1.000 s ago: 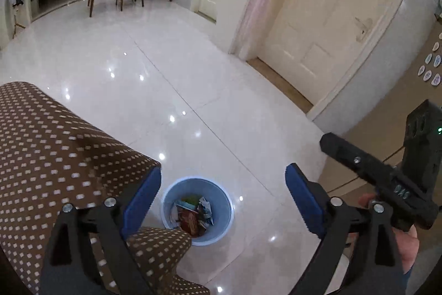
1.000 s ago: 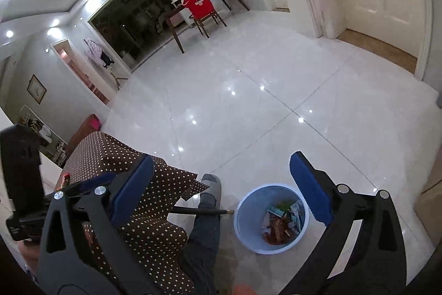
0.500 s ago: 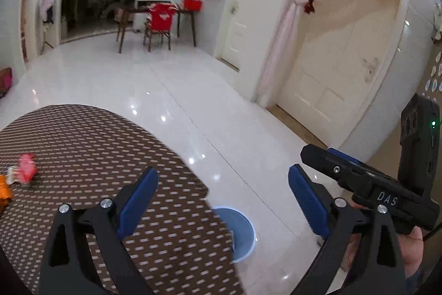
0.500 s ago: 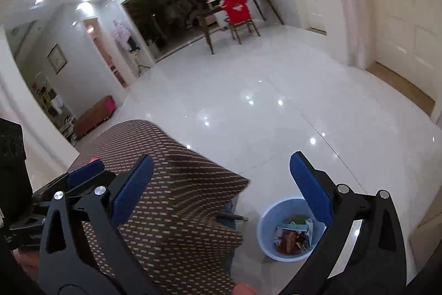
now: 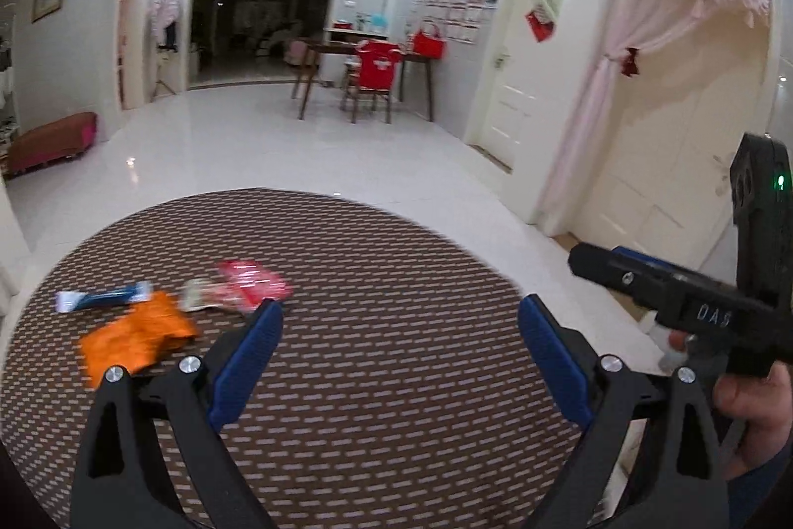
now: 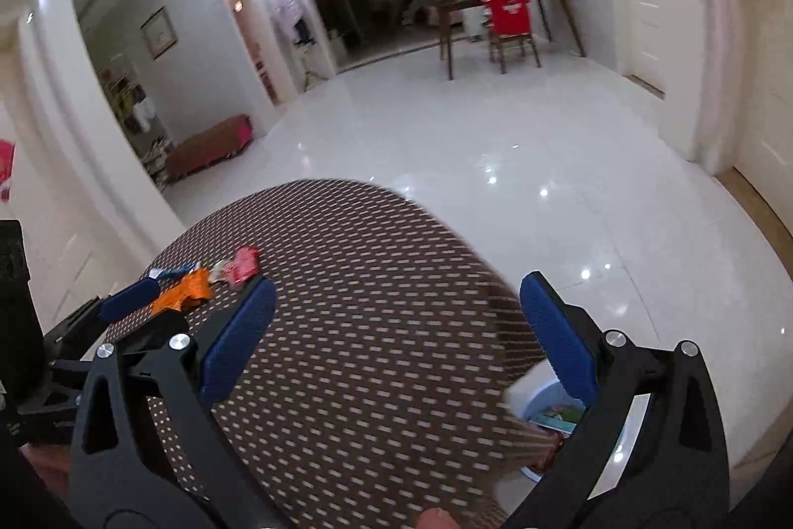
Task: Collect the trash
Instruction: 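Move both tools back over the table toward the remaining trash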
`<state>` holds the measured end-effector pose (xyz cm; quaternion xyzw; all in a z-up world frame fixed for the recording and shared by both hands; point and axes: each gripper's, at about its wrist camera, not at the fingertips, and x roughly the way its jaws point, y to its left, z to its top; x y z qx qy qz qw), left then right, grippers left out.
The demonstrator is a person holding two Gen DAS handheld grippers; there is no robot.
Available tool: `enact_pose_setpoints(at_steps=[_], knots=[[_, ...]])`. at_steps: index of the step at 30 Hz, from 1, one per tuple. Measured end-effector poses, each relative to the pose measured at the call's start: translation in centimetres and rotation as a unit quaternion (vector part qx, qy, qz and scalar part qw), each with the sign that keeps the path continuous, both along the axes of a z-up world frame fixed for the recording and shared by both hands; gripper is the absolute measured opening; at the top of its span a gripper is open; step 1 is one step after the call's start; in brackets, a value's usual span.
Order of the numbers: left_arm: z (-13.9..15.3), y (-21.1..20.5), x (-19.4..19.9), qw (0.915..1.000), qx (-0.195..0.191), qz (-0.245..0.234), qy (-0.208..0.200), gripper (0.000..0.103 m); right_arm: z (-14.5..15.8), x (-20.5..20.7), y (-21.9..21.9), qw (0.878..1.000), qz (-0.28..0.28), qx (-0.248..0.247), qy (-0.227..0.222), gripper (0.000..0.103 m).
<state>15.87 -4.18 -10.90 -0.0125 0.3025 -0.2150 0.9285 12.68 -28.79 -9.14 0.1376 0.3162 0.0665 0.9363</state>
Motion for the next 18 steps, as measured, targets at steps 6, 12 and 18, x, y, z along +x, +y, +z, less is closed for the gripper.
enact_pose_setpoints(at_steps=[6,12,18], knots=[[-1.2,6.4,2.5,0.9990,0.016,0.041,0.007,0.094,-0.5,3.8,5.8,0.999,0.045,-0.011,0.016,0.097],[-3.2,9.9,6.7,0.9962,0.055,0.052,0.044,0.094,-1.5,6.2,10.2,0.996,0.082,-0.015,0.028,0.097],[-5.8,11.3,10.1,0.9900,0.106,0.040,0.084,0.094,-2.3,8.5,12.1,0.994,0.097,-0.017,0.044,0.097]])
